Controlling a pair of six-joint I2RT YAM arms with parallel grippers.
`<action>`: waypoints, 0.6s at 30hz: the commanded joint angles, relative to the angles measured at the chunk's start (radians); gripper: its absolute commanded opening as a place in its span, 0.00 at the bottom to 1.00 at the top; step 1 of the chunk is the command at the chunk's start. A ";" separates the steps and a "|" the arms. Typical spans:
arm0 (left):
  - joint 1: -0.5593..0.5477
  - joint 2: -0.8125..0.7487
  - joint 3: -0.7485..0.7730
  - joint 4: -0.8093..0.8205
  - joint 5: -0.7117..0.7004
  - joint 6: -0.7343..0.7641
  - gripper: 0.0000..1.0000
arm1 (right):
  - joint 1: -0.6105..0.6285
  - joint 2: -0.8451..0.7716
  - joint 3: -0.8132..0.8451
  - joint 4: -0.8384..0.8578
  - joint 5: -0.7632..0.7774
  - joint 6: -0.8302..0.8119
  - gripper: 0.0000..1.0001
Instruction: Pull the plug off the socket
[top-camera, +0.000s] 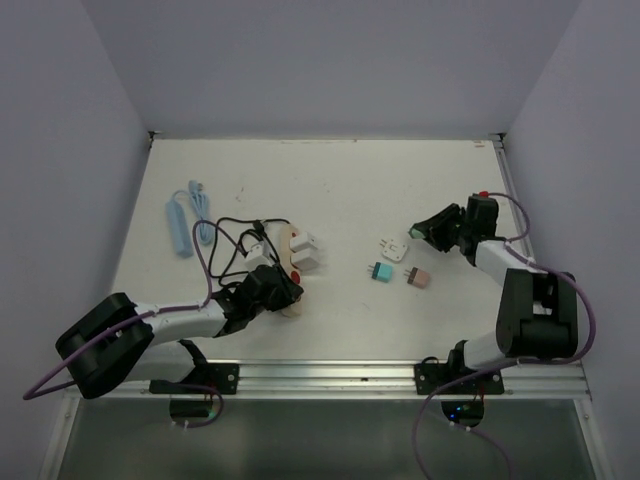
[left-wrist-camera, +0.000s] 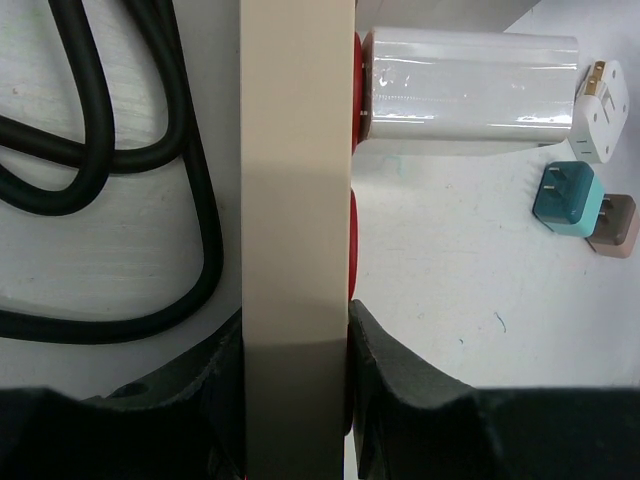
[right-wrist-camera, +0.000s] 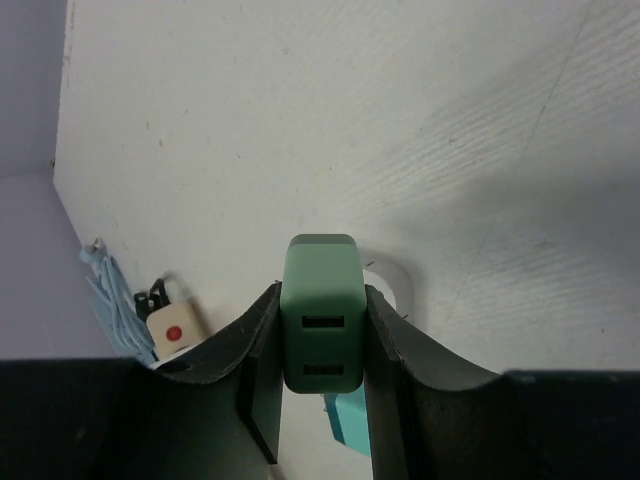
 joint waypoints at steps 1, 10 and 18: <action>0.001 0.019 -0.041 -0.052 0.040 0.068 0.00 | -0.006 0.089 0.009 0.153 -0.096 -0.006 0.05; 0.001 0.024 -0.043 -0.033 0.061 0.082 0.00 | -0.010 0.237 0.020 0.237 -0.128 -0.003 0.34; 0.000 0.048 -0.038 -0.007 0.092 0.092 0.00 | -0.016 0.142 -0.014 0.078 -0.030 -0.080 0.85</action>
